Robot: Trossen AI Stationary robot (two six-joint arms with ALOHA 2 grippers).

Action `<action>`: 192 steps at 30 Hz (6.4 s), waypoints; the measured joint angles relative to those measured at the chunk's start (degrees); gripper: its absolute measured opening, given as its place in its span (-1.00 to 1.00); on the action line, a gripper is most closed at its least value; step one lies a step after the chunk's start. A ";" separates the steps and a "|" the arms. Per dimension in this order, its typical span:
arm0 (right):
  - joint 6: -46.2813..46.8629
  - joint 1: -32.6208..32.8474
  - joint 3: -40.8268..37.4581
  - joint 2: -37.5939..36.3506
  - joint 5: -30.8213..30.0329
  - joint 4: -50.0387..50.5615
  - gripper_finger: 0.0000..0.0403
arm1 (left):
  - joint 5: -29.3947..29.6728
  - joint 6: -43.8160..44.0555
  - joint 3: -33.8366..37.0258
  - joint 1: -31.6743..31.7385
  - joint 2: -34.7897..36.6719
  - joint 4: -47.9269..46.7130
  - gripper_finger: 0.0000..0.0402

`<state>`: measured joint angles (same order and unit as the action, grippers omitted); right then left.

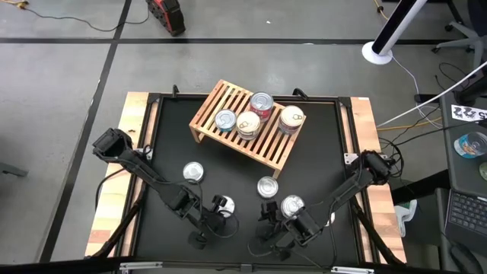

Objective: Stack canned seafood by type on shelf
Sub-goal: Stack the yellow and blue tuna can on top of the yellow and blue tuna can on the shelf

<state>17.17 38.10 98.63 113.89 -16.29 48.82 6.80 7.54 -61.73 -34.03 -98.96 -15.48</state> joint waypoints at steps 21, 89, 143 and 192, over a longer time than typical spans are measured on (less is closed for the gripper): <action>34.85 4.21 -1.29 -0.26 0.43 25.80 0.60 | 0.05 -3.81 0.00 1.15 0.00 2.89 -0.98; 32.05 4.25 -8.92 -0.15 1.28 21.92 -0.98 | 3.85 -18.11 -0.07 2.16 0.02 18.90 -0.98; 27.15 -3.43 -6.69 -0.13 3.83 18.81 -1.00 | 4.56 -27.23 -0.04 10.57 0.00 29.42 -0.91; 24.66 -4.89 -1.27 -0.22 4.05 13.84 -1.00 | 11.92 -59.11 -0.04 10.57 -18.08 49.46 0.07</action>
<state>41.83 33.21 97.36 113.67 -12.24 62.66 18.72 -51.57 -61.78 -23.46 -117.03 33.98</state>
